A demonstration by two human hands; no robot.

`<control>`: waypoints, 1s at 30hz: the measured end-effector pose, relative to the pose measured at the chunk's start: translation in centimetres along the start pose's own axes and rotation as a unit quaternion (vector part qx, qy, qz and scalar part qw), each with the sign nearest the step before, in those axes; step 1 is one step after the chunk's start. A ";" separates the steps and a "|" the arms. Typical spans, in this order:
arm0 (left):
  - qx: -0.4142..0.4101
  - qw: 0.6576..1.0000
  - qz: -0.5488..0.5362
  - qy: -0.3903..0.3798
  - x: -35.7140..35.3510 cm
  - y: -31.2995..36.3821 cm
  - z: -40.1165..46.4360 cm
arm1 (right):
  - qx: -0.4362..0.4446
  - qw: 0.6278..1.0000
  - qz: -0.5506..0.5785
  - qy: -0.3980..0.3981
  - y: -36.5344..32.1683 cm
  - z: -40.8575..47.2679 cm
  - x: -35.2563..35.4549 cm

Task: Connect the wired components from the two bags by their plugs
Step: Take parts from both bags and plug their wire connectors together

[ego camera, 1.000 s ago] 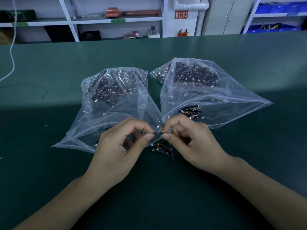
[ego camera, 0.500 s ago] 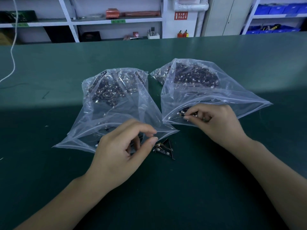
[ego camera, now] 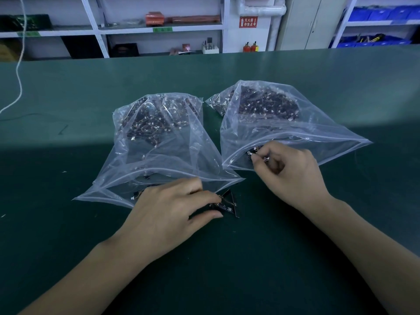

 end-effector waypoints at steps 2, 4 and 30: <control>-0.015 1.000 0.013 -0.009 -0.2 0.3 0.0 | 0.042 0.998 0.033 -0.013 -0.9 -0.2 0.0; -0.043 0.999 0.029 -0.011 -0.6 0.9 0.2 | 0.081 0.994 0.057 -0.049 -1.7 -0.4 -0.1; 0.043 0.949 -0.204 0.235 0.6 0.3 0.6 | 0.114 0.969 0.159 -0.152 -3.6 -1.7 -2.0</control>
Point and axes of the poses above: each hand's wrist, its own z-axis towards the middle knuckle, its own x-axis out of the back of the hand, y = z × x, the point moved 4 cm from there along z, towards the middle knuckle
